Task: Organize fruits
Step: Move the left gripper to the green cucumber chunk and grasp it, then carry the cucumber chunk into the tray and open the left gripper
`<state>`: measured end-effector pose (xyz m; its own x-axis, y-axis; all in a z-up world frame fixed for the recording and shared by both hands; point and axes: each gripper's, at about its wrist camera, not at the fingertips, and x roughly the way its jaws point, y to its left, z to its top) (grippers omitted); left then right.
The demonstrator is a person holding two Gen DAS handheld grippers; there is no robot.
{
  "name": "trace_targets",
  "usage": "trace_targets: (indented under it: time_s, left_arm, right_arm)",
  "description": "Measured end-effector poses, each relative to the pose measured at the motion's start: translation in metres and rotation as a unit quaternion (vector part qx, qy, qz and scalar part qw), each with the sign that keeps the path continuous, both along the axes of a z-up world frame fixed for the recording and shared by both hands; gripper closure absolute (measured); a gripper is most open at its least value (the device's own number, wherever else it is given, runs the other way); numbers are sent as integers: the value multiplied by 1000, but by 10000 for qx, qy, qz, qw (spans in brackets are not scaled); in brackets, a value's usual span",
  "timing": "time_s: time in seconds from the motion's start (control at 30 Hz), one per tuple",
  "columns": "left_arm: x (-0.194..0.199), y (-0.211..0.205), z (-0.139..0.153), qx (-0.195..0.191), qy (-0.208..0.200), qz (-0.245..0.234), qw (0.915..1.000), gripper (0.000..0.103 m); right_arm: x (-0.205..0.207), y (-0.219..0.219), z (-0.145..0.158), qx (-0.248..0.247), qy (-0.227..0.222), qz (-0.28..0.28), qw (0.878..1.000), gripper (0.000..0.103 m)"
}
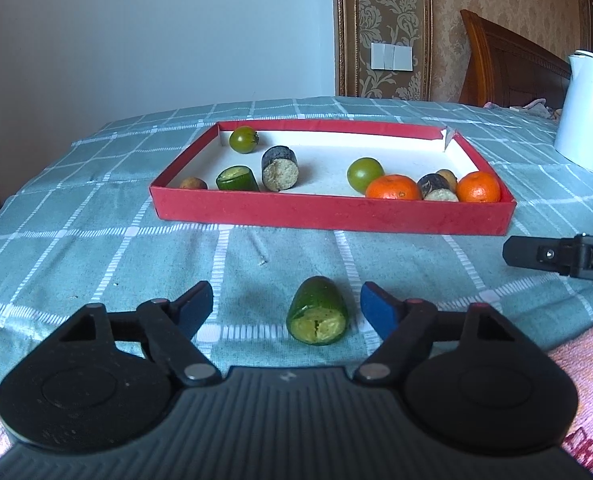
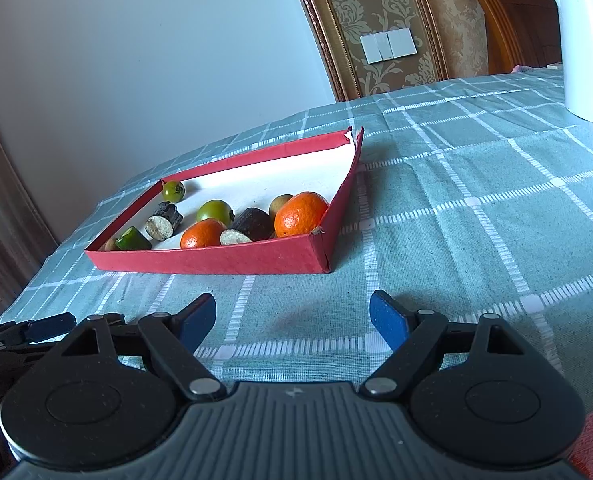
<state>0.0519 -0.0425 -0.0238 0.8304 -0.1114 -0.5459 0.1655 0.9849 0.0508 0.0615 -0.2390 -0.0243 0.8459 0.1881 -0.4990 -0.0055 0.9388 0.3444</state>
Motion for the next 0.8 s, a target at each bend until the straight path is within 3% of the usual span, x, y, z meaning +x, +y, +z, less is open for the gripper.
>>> trace_targets:
  time_s: [0.1,0.43,0.8]
  left_arm:
    - [2,0,-2,-9,109,-70,9999,47]
    - [-4,-6,-3,-16,53,-333,9994,72]
    - [-4,-3,2,-94,6,-264,9996,75]
  right_arm:
    - [0,0,0,-2,1,1,10000,19]
    - [0,0,0,1,0,2,10000,18]
    - [0,0,0,4,-1,2,10000,18]
